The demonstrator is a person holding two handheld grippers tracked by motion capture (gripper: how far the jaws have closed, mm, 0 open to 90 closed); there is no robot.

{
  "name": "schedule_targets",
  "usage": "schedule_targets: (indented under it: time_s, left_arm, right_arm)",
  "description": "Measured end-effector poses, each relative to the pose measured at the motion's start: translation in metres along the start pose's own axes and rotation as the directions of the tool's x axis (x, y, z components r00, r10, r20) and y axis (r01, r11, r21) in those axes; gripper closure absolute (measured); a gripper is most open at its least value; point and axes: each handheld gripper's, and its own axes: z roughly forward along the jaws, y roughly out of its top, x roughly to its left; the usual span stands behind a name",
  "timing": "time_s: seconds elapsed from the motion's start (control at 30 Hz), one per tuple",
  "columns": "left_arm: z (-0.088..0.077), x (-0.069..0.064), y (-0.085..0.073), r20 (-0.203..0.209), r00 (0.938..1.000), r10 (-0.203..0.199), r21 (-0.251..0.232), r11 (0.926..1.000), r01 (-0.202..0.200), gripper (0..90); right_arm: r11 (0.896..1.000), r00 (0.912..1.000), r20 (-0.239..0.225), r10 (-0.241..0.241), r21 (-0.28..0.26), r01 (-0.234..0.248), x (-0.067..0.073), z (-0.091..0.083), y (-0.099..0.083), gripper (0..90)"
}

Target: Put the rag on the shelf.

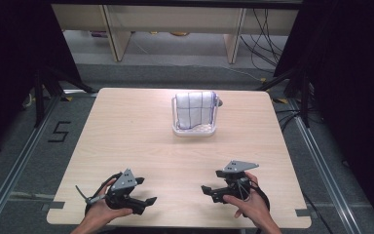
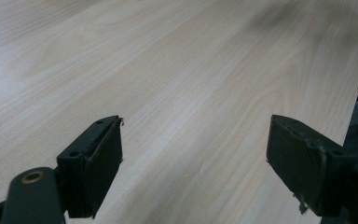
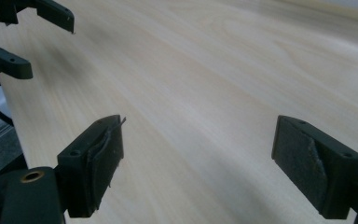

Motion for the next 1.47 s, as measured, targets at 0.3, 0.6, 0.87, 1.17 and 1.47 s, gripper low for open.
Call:
schedule_targets:
  time_s: [0.3, 0.6, 0.87, 1.17, 1.47]
  left_arm:
    - [-0.001, -0.003, -0.011, -0.007, 0.9999, 0.013, 0.046, 0.9989, -0.013, 18.1]
    - [-0.001, -0.013, -0.016, -0.011, 0.9984, 0.056, 0.065, 0.9964, -0.055, 18.2]
    - [-0.001, -0.01, -0.016, -0.012, 0.9984, 0.055, 0.068, 0.9963, -0.054, 18.0]
    - [0.001, -0.011, -0.017, -0.017, 0.9995, 0.026, 0.054, 0.9982, -0.025, 18.0]
    - [0.0, -0.006, -0.016, 0.006, 0.9994, 0.033, 0.062, 0.9975, -0.033, 18.0]
  right_arm:
    - [0.998, 0.9986, 0.04, -0.035, 0.06, 0.032, 0.007, -0.002, -0.02, 16.3]
    - [0.991, 0.9954, 0.04, -0.087, 0.106, 0.082, 0.015, 0.001, -0.03, 16.1]
    - [0.988, 0.9955, 0.015, -0.094, 0.124, 0.091, 0.018, 0.004, -0.032, 16.1]
    - [0.987, 0.9955, 0.002, -0.095, 0.129, 0.094, 0.019, 0.005, -0.032, 16.1]
    - [0.986, 0.9951, 0.003, -0.099, 0.133, 0.097, 0.018, 0.006, -0.031, 16.1]
